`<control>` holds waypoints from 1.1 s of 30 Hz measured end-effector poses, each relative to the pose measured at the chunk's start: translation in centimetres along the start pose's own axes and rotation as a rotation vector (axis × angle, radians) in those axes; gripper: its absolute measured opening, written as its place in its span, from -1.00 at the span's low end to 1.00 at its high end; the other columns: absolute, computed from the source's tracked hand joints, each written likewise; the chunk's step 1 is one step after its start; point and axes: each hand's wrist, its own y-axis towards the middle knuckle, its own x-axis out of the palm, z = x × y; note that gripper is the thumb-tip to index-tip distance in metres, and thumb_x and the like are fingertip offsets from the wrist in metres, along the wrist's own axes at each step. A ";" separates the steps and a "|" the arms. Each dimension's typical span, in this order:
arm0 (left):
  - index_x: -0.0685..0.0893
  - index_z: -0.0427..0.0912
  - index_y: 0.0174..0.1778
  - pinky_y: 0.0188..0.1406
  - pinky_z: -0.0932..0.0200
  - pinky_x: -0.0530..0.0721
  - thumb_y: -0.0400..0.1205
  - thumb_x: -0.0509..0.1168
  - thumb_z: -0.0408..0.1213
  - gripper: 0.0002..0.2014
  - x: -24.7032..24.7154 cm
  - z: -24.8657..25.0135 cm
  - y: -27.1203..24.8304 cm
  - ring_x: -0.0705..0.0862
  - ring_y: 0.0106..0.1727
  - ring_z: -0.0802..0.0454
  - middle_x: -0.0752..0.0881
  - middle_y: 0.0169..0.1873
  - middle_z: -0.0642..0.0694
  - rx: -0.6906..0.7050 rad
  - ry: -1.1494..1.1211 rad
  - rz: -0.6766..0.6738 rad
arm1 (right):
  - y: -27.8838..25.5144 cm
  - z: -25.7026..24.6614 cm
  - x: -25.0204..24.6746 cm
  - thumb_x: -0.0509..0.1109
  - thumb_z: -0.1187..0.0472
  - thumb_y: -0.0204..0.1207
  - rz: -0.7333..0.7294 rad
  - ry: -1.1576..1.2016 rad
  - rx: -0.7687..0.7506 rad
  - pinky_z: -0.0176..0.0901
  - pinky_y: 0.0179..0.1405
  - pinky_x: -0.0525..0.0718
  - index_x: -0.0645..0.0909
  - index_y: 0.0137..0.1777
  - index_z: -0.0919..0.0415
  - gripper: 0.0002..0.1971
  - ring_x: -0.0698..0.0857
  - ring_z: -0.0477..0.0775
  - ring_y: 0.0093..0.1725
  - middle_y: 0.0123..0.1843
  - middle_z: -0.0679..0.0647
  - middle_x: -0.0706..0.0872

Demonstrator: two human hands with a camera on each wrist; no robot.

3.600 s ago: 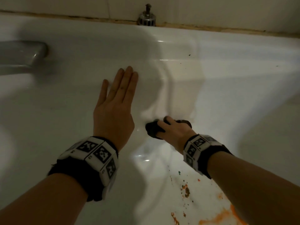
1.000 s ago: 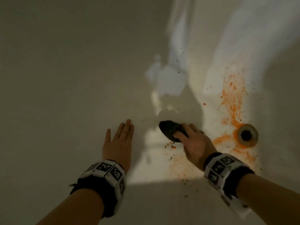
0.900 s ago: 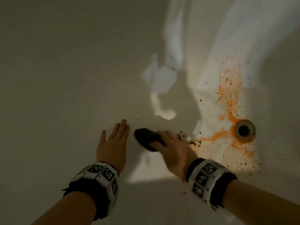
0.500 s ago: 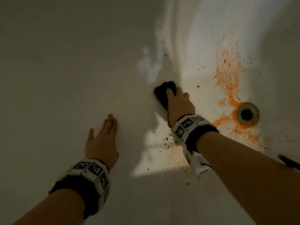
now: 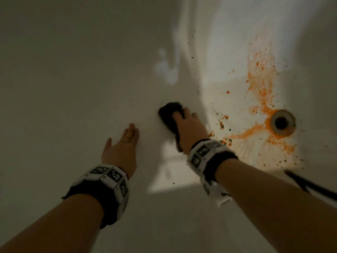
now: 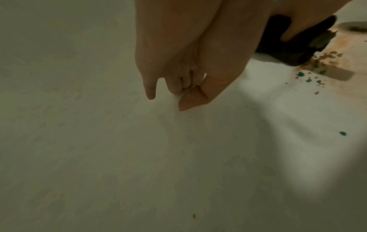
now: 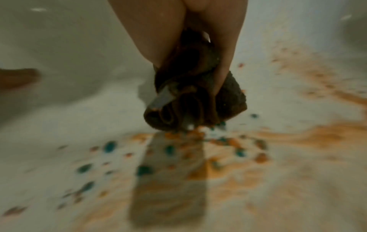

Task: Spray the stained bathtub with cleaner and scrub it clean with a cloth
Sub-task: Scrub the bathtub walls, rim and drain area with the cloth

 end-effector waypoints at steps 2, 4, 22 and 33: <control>-0.34 -0.04 0.64 0.66 -0.01 -0.09 0.61 0.01 -0.48 -0.20 0.0 0.0 0.1 -0.19 0.66 0.20 -0.43 0.60 0.08 0.002 0.020 -0.006 | 0.3 3.0 -1.0 0.32 0.24 0.51 0.074 -0.010 0.144 0.08 0.12 0.52 0.20 0.53 0.17 -0.40 0.41 0.32 0.29 0.41 0.27 0.31; -0.34 -0.05 0.64 0.66 -0.03 -0.06 0.63 0.02 -0.46 -0.21 -0.1 0.0 0.2 -0.19 0.66 0.19 -0.42 0.60 0.07 0.002 0.040 -0.028 | -0.1 5.8 -2.4 0.36 0.27 0.48 0.104 -0.009 0.272 0.07 0.10 0.51 0.23 0.51 0.19 -0.39 0.44 0.33 0.25 0.38 0.28 0.35; -0.34 -0.10 0.64 0.65 -0.12 -0.08 0.63 0.06 -0.40 -0.20 -0.1 0.2 0.4 -0.18 0.67 0.13 -0.40 0.61 0.02 -0.012 0.086 -0.070 | -5.4 3.5 3.3 0.23 0.32 0.55 -0.073 -0.016 -0.074 0.06 0.27 0.48 0.24 0.53 0.23 -0.47 0.42 0.31 0.32 0.43 0.29 0.34; -0.41 -0.03 0.61 0.63 -0.04 -0.13 0.61 0.13 -0.44 -0.12 0.0 -0.6 0.1 -0.19 0.67 0.15 -0.42 0.60 0.04 0.026 0.177 -0.064 | -8.9 6.0 -0.8 0.17 0.20 0.66 -0.216 0.065 -0.230 -0.34 -0.27 0.69 0.55 0.15 0.14 -0.84 0.73 -0.18 -0.28 -0.15 -0.05 0.79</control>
